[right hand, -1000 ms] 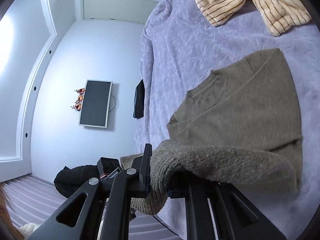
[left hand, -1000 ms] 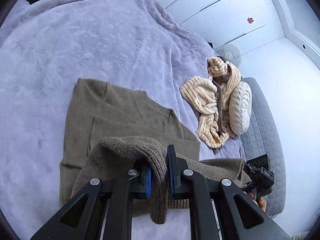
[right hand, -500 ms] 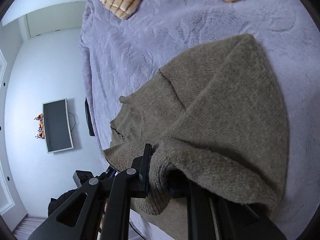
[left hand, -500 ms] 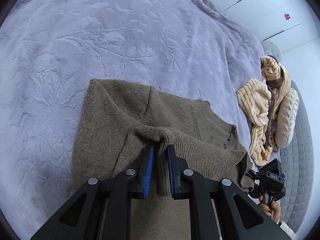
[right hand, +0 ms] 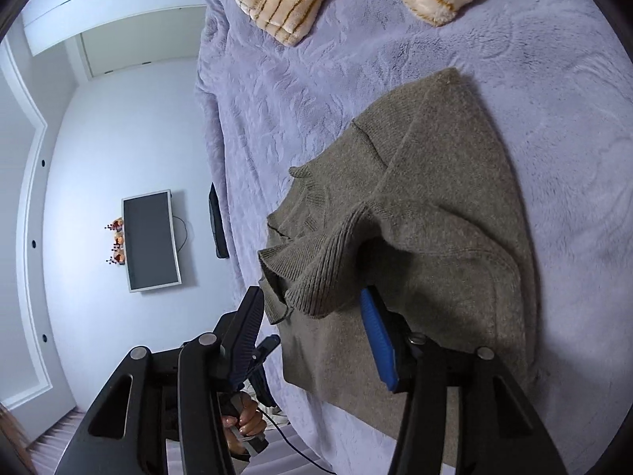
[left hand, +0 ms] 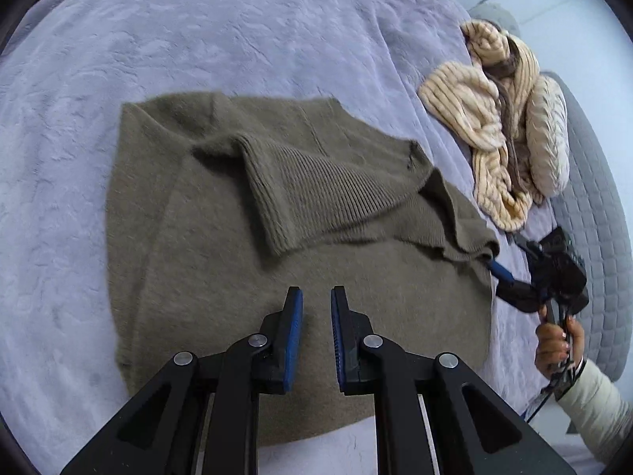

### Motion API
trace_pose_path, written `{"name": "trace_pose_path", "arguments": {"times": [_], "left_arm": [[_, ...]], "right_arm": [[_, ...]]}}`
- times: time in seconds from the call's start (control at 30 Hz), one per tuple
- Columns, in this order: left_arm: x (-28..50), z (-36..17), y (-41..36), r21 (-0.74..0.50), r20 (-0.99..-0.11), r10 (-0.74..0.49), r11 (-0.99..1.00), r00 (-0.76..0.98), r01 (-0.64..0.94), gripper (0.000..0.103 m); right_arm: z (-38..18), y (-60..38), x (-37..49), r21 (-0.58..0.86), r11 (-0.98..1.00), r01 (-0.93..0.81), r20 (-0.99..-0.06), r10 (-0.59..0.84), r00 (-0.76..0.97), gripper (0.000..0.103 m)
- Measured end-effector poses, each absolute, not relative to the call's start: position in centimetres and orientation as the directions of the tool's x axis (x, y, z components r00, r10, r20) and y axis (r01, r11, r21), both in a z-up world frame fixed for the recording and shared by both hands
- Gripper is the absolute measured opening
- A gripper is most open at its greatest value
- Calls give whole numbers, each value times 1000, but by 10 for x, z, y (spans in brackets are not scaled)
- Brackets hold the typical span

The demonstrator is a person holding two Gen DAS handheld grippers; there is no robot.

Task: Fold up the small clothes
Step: 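Open both grippers to release the hem onto the collar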

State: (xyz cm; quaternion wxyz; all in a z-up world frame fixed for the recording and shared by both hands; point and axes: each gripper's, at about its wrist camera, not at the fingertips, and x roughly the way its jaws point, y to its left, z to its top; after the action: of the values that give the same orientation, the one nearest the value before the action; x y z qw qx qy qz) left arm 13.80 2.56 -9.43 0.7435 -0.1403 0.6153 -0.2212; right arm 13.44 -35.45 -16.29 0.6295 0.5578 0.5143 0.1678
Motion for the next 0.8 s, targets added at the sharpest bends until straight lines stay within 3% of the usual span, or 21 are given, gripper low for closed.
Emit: {"name": "trace_pose_path", "arguments": {"times": [0.03, 0.1, 0.23, 0.33, 0.43, 0.5, 0.63, 0.8], "left_arm": [[137, -101, 16, -472, -861, -493, 865, 122, 170, 15], [140, -111, -3, -481, -860, -501, 859, 95, 173, 15], [165, -113, -24, -487, -848, -510, 857, 144, 168, 15], [193, -111, -23, -477, -845, -494, 869, 203, 131, 15], [221, -103, -15, -462, -846, -465, 883, 259, 76, 15], [232, -91, -6, -462, -837, -457, 885, 300, 59, 15], [232, -75, 8, -394, -859, -396, 916, 325, 74, 15], [216, -79, 3, -364, -879, -387, 922, 279, 133, 15]], "right_arm": [[-165, -354, 137, 871, 328, 366, -468, 782, 413, 52], [-171, -351, 148, 875, 309, 372, -455, 786, 419, 37], [-166, -346, 179, 877, 343, 335, -467, 772, 431, 34], [-160, -356, 200, 857, 377, 352, -510, 720, 471, 37], [-152, -370, 211, 842, 382, 380, -535, 678, 504, 58], [-138, -374, 210, 842, 409, 352, -539, 669, 512, 59], [-117, -368, 197, 771, 552, 317, -634, 624, 456, 59], [-121, -339, 184, 757, 611, 231, -651, 676, 346, 59]]}}
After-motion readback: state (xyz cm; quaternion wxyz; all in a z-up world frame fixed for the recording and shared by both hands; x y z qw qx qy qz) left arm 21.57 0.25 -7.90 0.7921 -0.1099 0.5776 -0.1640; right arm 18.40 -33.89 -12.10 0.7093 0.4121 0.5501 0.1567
